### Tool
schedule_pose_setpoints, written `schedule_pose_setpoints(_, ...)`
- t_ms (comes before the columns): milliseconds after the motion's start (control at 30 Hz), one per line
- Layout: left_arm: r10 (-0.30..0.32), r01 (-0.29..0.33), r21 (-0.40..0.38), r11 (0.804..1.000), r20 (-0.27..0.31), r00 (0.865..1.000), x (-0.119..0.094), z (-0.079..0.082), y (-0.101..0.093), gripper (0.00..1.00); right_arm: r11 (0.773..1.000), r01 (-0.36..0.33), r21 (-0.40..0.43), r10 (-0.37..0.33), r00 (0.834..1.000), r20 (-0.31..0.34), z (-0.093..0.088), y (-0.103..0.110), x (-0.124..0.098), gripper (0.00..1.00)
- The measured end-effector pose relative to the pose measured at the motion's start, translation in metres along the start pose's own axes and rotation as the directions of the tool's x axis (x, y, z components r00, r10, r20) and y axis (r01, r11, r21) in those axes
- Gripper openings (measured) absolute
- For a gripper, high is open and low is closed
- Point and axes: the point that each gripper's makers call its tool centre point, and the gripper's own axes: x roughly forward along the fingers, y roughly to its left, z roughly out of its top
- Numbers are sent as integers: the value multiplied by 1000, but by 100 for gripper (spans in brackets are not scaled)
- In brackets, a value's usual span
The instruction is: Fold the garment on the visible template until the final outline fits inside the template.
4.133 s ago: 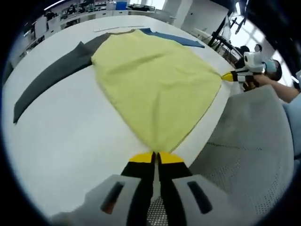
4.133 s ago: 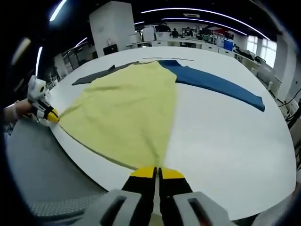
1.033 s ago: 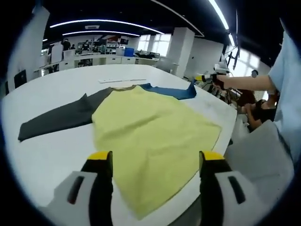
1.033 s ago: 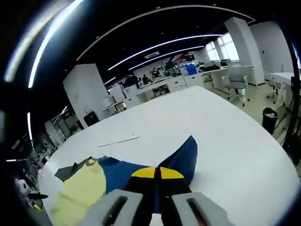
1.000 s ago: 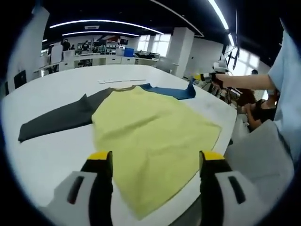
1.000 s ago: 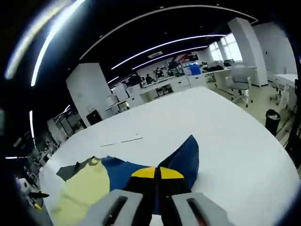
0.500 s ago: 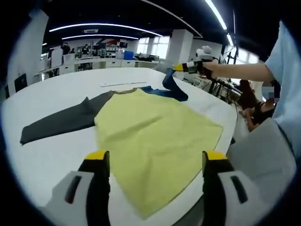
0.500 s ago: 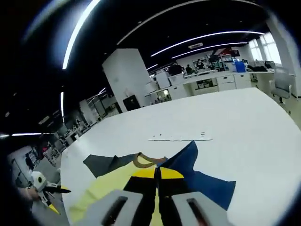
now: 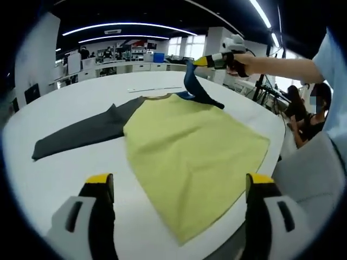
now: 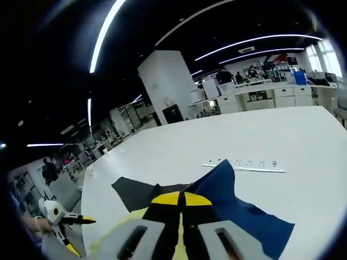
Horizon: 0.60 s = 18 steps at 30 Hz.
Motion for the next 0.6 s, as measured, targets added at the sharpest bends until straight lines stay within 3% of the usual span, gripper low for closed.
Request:
schedule_pose_setpoints(300,-4,5,-29,1000,17,1000,-1,2,0,99,994,-104,-39,104,995,-9,10,47,33,0)
schedule_pose_setpoints(600,-5,6,-45,999,21,1000,-1,2,0,98,983,-176,-60,171,982,-79,-19,88,79,0)
